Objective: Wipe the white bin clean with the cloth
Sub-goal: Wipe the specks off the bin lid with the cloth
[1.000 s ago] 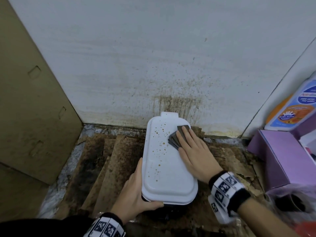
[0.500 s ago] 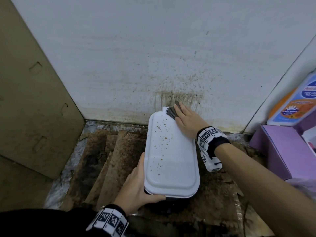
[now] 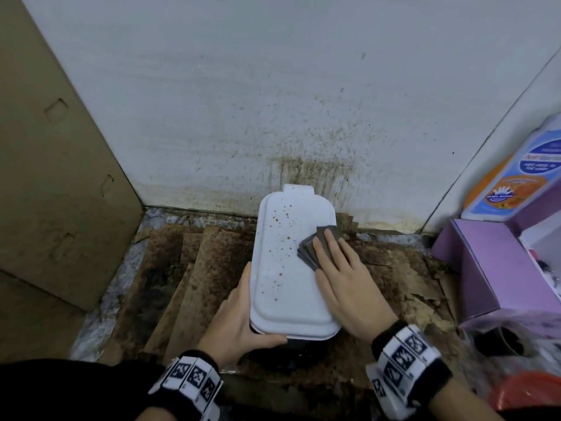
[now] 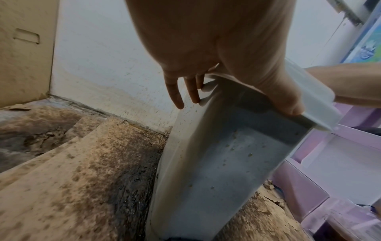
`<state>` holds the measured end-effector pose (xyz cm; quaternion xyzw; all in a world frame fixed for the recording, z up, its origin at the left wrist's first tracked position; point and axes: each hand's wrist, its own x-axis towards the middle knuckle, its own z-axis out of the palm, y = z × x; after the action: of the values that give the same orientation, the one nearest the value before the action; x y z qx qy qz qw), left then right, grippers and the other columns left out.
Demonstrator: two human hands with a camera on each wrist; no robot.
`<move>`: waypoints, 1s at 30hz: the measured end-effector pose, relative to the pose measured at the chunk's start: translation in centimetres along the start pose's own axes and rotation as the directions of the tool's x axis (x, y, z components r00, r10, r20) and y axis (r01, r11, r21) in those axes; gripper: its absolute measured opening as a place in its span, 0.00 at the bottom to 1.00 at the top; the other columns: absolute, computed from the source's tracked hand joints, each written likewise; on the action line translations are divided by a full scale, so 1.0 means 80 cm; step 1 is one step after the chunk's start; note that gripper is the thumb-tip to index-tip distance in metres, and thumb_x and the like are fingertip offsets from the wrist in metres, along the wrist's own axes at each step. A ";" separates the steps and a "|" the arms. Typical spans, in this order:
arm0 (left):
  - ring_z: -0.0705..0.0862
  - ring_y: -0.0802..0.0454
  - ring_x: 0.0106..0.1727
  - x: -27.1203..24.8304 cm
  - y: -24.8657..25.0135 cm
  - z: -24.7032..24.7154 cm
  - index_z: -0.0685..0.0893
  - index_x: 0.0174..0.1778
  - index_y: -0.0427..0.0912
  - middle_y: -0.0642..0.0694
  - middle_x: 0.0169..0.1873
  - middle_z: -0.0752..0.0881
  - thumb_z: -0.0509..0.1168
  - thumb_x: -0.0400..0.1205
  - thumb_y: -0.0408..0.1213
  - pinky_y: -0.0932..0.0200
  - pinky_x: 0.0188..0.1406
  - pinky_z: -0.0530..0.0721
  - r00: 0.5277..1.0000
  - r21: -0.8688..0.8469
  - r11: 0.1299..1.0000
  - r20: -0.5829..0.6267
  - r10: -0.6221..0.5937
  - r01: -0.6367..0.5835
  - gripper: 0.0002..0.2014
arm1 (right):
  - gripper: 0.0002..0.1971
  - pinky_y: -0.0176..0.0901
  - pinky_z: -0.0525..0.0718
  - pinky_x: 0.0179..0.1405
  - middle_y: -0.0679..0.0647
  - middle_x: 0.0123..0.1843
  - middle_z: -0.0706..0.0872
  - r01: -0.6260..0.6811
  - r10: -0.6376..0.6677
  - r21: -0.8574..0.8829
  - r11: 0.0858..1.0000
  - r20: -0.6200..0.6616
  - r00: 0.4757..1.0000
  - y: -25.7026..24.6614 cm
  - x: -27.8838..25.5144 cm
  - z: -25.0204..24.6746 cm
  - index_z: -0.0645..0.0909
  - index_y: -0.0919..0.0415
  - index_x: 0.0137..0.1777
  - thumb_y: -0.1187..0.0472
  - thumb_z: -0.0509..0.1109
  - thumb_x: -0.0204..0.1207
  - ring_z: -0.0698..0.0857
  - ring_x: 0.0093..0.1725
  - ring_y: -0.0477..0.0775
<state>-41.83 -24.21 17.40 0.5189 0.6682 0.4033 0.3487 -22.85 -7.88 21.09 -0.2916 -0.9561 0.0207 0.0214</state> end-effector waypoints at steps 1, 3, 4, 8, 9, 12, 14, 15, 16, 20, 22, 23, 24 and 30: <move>0.64 0.63 0.84 0.000 0.001 0.000 0.40 0.86 0.70 0.74 0.82 0.63 0.85 0.66 0.60 0.36 0.79 0.72 1.000 0.001 1.000 -0.002 -0.001 0.001 0.66 | 0.29 0.54 0.51 0.85 0.61 0.89 0.52 0.009 -0.009 -0.001 1.000 -0.010 1.000 -0.004 -0.006 0.000 0.50 0.66 0.87 0.54 0.46 0.91 0.45 0.89 0.59; 0.65 0.63 0.84 0.000 0.000 0.000 0.40 0.86 0.72 0.74 0.82 0.63 0.84 0.66 0.60 0.36 0.79 0.72 1.000 0.001 1.000 -0.005 -0.001 0.001 0.65 | 0.27 0.54 0.56 0.82 0.61 0.87 0.60 0.031 -0.030 0.020 0.999 -0.053 0.998 -0.007 -0.008 -0.005 0.60 0.66 0.85 0.55 0.52 0.90 0.52 0.88 0.60; 0.64 0.62 0.84 0.000 -0.002 0.000 0.40 0.86 0.71 0.74 0.82 0.62 0.85 0.66 0.60 0.36 0.79 0.72 1.000 0.005 1.000 -0.004 -0.005 0.005 0.66 | 0.27 0.54 0.59 0.82 0.59 0.88 0.59 0.018 -0.015 0.069 0.997 -0.047 0.999 -0.005 -0.007 -0.008 0.61 0.62 0.86 0.52 0.52 0.90 0.54 0.87 0.59; 0.64 0.61 0.85 0.002 -0.006 0.001 0.39 0.87 0.68 0.71 0.84 0.61 0.85 0.65 0.61 0.35 0.79 0.72 1.000 0.001 1.000 0.004 -0.006 0.006 0.67 | 0.28 0.54 0.58 0.85 0.44 0.89 0.49 -0.069 0.080 0.304 0.950 -0.024 0.996 0.009 -0.003 -0.005 0.51 0.45 0.88 0.42 0.45 0.89 0.50 0.86 0.50; 0.64 0.60 0.85 0.002 -0.005 0.001 0.38 0.87 0.68 0.70 0.84 0.61 0.85 0.65 0.61 0.35 0.79 0.72 1.000 -0.001 1.000 0.006 -0.004 0.004 0.68 | 0.28 0.54 0.56 0.86 0.43 0.89 0.47 -0.059 0.076 0.315 0.947 -0.041 0.996 0.008 -0.004 -0.002 0.48 0.45 0.88 0.43 0.46 0.90 0.48 0.87 0.48; 0.66 0.59 0.85 0.003 -0.008 0.001 0.39 0.88 0.66 0.67 0.85 0.62 0.85 0.64 0.60 0.36 0.78 0.74 1.000 -0.010 1.000 -0.002 -0.003 0.003 0.68 | 0.31 0.46 0.43 0.87 0.41 0.89 0.33 -0.056 0.076 0.413 0.909 -0.033 0.997 0.004 0.000 0.005 0.36 0.47 0.88 0.48 0.47 0.91 0.35 0.87 0.43; 0.65 0.58 0.85 0.004 -0.010 0.000 0.39 0.88 0.65 0.66 0.86 0.61 0.85 0.64 0.61 0.36 0.78 0.74 1.000 -0.012 1.000 -0.006 -0.012 0.012 0.69 | 0.32 0.40 0.37 0.84 0.42 0.87 0.27 -0.072 0.072 0.432 0.899 0.016 0.997 0.005 0.012 0.004 0.31 0.47 0.87 0.48 0.47 0.91 0.29 0.85 0.41; 0.65 0.58 0.85 0.004 -0.010 0.000 0.40 0.88 0.65 0.66 0.86 0.61 0.85 0.64 0.61 0.36 0.78 0.74 1.000 -0.016 1.000 -0.009 -0.008 0.008 0.68 | 0.32 0.38 0.35 0.83 0.43 0.87 0.25 -0.069 0.056 0.410 0.909 0.045 0.997 0.008 0.020 0.001 0.31 0.47 0.87 0.48 0.46 0.91 0.28 0.85 0.41; 0.66 0.59 0.85 0.004 -0.007 -0.001 0.41 0.88 0.65 0.66 0.85 0.62 0.85 0.64 0.60 0.37 0.77 0.74 1.000 -0.026 1.000 -0.008 0.001 -0.001 0.68 | 0.31 0.37 0.34 0.82 0.44 0.86 0.25 -0.063 0.037 0.378 0.923 0.074 0.997 0.013 0.029 -0.002 0.32 0.48 0.87 0.47 0.46 0.91 0.26 0.85 0.42; 0.68 0.63 0.83 0.004 0.005 -0.002 0.44 0.88 0.66 0.68 0.83 0.65 0.86 0.67 0.55 0.39 0.77 0.76 1.000 -0.061 0.998 -0.007 0.022 -0.022 0.64 | 0.30 0.42 0.35 0.85 0.52 0.88 0.29 -0.026 -0.006 0.206 0.978 0.152 0.988 0.036 0.084 -0.012 0.36 0.51 0.88 0.47 0.42 0.91 0.29 0.86 0.50; 0.67 0.65 0.82 0.003 0.007 -0.003 0.43 0.87 0.68 0.69 0.83 0.65 0.86 0.67 0.55 0.39 0.77 0.75 1.000 -0.067 0.997 -0.009 0.023 -0.023 0.64 | 0.29 0.49 0.42 0.87 0.56 0.89 0.34 -0.023 0.001 0.143 0.990 0.151 0.989 0.044 0.122 -0.015 0.38 0.55 0.88 0.49 0.42 0.91 0.35 0.88 0.55; 0.68 0.65 0.82 0.003 0.008 -0.003 0.44 0.87 0.69 0.69 0.82 0.65 0.86 0.68 0.54 0.40 0.77 0.75 1.000 -0.065 0.998 -0.007 0.022 -0.022 0.63 | 0.29 0.52 0.45 0.88 0.57 0.89 0.36 -0.034 0.013 0.126 0.991 0.163 0.986 0.049 0.142 -0.016 0.40 0.56 0.88 0.50 0.42 0.91 0.37 0.88 0.56; 0.68 0.66 0.81 0.003 0.009 -0.003 0.44 0.86 0.69 0.70 0.82 0.66 0.86 0.68 0.53 0.40 0.77 0.76 1.000 -0.067 0.997 -0.005 0.022 -0.022 0.63 | 0.29 0.54 0.47 0.88 0.58 0.90 0.37 -0.046 0.025 0.118 0.992 0.176 0.984 0.053 0.159 -0.017 0.40 0.57 0.88 0.51 0.43 0.91 0.38 0.89 0.57; 0.70 0.64 0.80 0.003 0.010 -0.003 0.45 0.86 0.69 0.71 0.80 0.68 0.86 0.67 0.54 0.38 0.75 0.77 1.000 -0.040 0.999 -0.004 0.020 -0.020 0.63 | 0.29 0.57 0.50 0.87 0.58 0.90 0.39 -0.062 0.038 0.124 0.990 0.185 0.982 0.071 0.199 -0.010 0.41 0.57 0.88 0.51 0.43 0.91 0.40 0.89 0.58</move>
<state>-41.76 -23.91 18.19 0.5177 0.6556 0.4209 0.3536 -32.83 5.77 22.03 -0.3103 -0.9431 0.1096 -0.0481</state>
